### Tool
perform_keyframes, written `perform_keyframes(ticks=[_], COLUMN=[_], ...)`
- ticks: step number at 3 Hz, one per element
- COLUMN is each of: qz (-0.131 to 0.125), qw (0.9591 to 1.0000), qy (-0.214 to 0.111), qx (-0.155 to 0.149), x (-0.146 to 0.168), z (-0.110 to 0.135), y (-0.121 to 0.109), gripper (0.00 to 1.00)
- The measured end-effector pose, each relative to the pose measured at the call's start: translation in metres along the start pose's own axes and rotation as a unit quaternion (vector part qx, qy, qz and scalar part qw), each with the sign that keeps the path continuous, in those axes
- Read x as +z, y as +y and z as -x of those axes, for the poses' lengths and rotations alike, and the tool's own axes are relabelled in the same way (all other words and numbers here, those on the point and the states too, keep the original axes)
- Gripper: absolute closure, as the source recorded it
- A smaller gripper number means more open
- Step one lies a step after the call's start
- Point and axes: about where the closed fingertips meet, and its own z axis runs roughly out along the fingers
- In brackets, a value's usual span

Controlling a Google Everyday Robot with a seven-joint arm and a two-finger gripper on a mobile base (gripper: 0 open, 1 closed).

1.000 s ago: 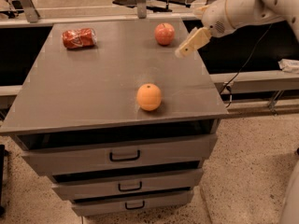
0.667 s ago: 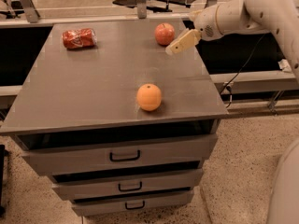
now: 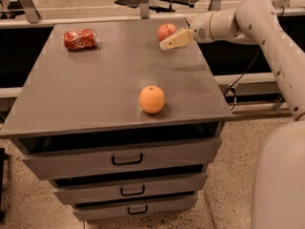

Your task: Pick apple

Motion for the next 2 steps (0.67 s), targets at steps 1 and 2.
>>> perform_keyframes(ticks=[1,2], qz=[-0.008,-0.017], qw=[0.9998,0.9996], qy=[-0.011,-0.014], qx=[0.012,0.017], x=[0.016,0.03], z=[-0.004,-0.009], y=[-0.013,-0.024], gripper=[0.0,0.0])
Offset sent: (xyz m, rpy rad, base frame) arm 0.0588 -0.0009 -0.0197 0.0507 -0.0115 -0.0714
